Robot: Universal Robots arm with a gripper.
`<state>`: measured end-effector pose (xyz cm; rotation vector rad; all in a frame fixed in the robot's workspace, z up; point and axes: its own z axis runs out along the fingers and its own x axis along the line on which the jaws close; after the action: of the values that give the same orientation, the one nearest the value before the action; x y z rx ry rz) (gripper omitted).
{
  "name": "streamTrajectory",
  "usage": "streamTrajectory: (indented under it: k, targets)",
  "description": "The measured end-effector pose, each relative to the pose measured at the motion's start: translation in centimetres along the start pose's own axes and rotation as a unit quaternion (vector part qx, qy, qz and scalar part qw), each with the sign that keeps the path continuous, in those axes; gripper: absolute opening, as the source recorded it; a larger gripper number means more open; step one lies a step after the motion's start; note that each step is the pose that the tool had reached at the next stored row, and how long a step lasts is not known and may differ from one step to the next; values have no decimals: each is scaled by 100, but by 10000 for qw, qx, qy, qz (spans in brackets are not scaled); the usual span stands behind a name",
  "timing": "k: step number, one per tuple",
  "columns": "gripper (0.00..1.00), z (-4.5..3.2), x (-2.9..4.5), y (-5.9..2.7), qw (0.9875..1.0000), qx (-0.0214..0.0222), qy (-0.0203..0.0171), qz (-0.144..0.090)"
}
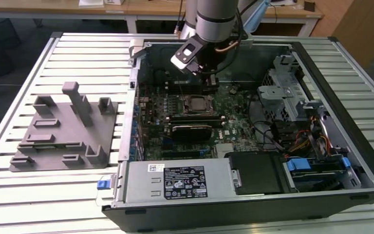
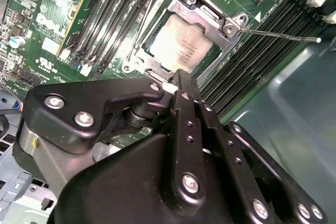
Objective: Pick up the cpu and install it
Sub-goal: 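Close the cpu cover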
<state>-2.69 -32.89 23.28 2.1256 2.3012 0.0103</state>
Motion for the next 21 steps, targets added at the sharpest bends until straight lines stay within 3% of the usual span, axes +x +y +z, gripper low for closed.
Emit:
streamTrajectory:
  k: [7, 16, 21]
  targets:
    - [11, 2, -6, -42, 10000, 0, 0, -9]
    - [11, 9, 4, -181, 10000, 1, 0, -12]
    - [11, 11, 5, -195, 10000, 1, -1, -13]
